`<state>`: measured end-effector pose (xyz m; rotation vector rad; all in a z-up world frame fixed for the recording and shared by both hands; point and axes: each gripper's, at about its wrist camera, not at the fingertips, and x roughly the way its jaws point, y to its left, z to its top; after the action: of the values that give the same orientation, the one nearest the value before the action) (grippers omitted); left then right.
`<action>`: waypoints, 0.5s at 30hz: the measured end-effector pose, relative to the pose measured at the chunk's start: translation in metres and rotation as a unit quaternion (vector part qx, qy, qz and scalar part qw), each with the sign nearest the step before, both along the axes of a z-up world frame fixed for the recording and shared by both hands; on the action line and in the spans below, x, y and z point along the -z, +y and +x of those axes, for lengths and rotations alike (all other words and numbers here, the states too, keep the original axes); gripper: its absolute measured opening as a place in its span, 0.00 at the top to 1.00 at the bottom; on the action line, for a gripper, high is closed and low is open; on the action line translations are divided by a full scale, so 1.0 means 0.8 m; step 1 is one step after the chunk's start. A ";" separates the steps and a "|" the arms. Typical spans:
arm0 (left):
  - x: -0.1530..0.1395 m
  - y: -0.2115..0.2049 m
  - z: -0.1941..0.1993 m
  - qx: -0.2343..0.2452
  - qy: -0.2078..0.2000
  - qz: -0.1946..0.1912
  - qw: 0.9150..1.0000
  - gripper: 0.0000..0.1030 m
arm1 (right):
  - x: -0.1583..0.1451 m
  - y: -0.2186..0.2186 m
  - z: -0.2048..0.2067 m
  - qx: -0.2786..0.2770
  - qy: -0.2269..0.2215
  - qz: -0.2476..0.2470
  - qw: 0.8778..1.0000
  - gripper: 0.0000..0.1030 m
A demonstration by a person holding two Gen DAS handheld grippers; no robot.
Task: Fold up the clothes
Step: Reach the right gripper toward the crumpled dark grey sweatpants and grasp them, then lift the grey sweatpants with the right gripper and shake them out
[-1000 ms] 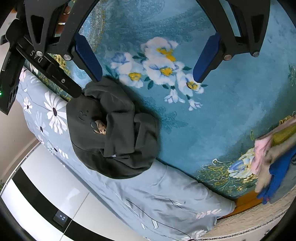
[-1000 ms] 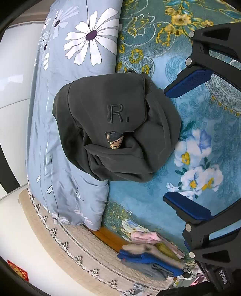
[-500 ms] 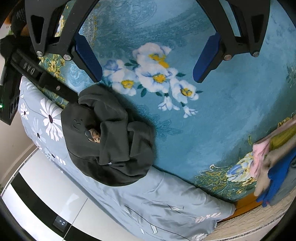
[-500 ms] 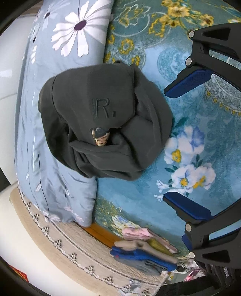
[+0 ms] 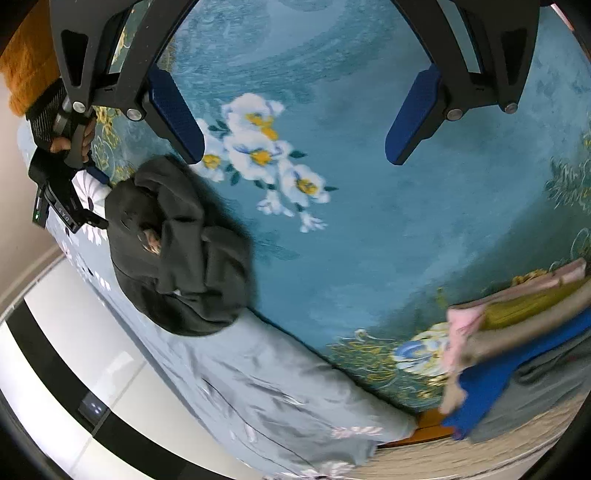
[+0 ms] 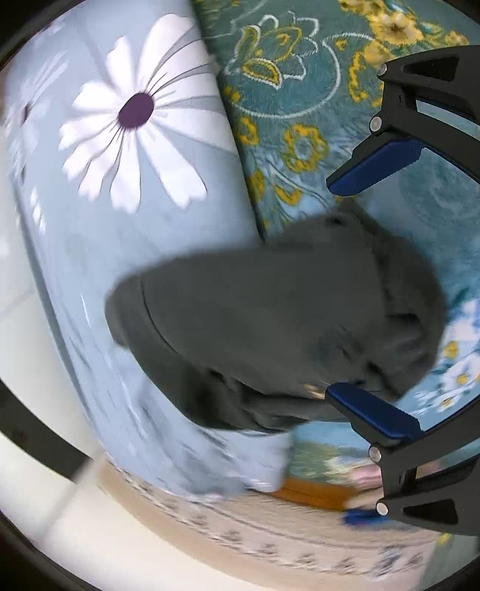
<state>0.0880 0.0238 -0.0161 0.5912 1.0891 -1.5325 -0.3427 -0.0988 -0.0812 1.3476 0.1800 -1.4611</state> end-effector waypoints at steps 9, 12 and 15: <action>0.015 0.031 0.045 -0.044 0.015 0.013 0.999 0.04 | 0.030 -0.035 -0.009 0.053 -0.123 0.045 0.990 0.45; 0.021 0.038 0.055 -0.057 0.025 0.017 0.998 0.04 | 0.023 -0.035 0.001 0.034 -0.142 0.044 0.988 0.60; 0.024 0.044 0.063 -0.068 0.042 0.019 0.997 0.04 | 0.008 -0.030 0.006 -0.004 -0.156 0.020 0.987 0.76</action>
<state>0.1384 0.0593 -0.0357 0.4715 1.2002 -1.4314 -0.3383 -0.1227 -0.0878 1.5868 0.0111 -1.2250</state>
